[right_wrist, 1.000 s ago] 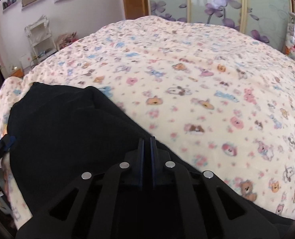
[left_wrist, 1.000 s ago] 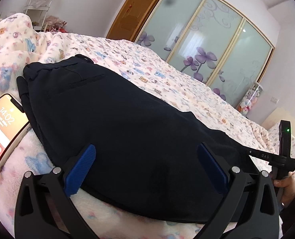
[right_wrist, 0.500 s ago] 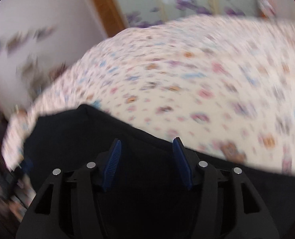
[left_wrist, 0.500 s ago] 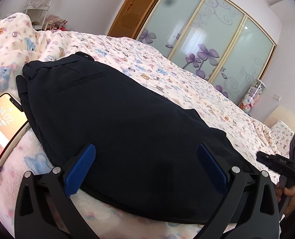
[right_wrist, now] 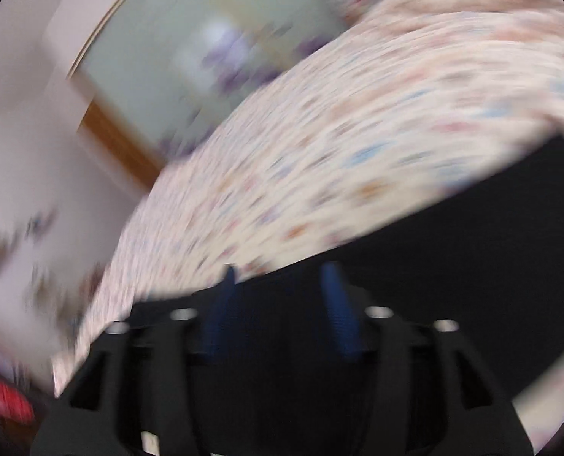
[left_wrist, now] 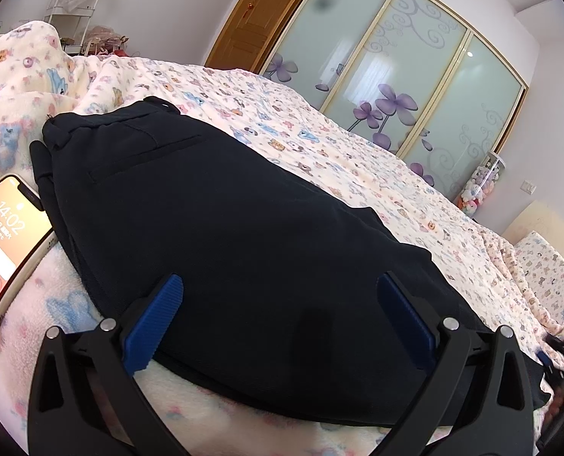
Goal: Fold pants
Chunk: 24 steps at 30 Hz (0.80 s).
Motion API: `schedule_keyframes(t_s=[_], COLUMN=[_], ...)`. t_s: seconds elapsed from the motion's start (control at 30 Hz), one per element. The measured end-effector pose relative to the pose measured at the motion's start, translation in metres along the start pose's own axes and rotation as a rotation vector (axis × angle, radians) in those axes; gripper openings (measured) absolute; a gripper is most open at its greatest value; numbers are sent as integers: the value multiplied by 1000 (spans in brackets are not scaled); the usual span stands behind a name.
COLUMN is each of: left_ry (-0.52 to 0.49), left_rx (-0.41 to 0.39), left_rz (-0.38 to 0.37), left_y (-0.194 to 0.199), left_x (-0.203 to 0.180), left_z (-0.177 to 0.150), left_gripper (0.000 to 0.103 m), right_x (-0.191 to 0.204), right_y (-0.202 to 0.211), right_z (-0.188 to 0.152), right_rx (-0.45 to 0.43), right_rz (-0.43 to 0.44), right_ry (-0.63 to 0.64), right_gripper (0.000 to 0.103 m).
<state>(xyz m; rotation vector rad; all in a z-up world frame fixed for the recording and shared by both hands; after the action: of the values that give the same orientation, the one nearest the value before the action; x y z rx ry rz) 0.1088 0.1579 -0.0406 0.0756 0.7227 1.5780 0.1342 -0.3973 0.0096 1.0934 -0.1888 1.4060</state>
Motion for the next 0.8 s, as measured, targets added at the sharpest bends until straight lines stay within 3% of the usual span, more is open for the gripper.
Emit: schedule_keyframes(t_s=[0.13,0.2,0.3,0.63,0.8], left_ry=[0,0,0,-1,0], left_rx=[0,0,1,2,2], left_rz=[0,-1,-1,2,1], left_y=[-1,-1,-1,-1,-1], left_x=[0,0,1,1,1], left_z=[0,1,1,0,0], left_gripper=[101,101,101,101,101], right_x=[-97,-131,-165,-181,-202], right_y=[83,104,109,86,88], right_z=[29,31,27,31,29], right_rx=[-210,-248,-234,-210,-233], right_rz=[-157,-203,-207,-266,-242], right_ry=[-290,-405,-541,-559,-578], right_gripper=[58,58,54,51,19])
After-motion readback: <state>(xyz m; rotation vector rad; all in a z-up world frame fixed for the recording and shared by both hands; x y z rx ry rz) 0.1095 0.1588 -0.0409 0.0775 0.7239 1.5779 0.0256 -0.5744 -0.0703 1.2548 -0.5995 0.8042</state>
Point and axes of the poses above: each gripper's, at about its wrist camera, not at the fingertips, and y roughly against the way its jaws point, x to its left, z to its top, the point moved 7 cm from there along -y, roughly the way its jaws point, and after that the axes turned 6 degrees about -y, right-handed, at the moved point
